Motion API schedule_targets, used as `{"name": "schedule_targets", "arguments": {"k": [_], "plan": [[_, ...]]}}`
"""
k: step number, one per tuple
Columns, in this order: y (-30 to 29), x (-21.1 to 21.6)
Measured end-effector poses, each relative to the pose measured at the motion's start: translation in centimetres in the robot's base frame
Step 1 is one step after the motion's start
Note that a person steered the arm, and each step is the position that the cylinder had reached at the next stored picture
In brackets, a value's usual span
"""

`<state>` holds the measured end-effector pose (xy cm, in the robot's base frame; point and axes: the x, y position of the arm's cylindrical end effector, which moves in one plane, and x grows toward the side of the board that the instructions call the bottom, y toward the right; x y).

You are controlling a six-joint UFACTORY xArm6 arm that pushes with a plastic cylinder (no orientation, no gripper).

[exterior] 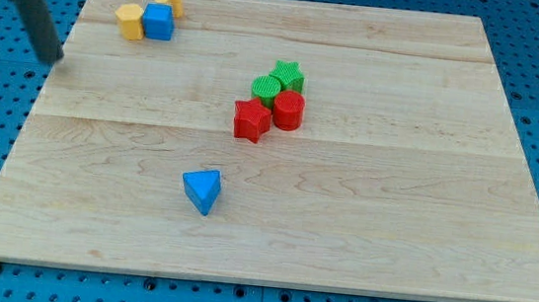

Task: Push the triangle into the red circle

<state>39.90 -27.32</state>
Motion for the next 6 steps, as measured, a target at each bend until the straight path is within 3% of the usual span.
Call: {"name": "schedule_targets", "arguments": {"k": [2, 3, 5, 6], "plan": [[12.0, 19.1], [19.0, 17.5], [20.9, 7.1], [22.9, 6.8]]}}
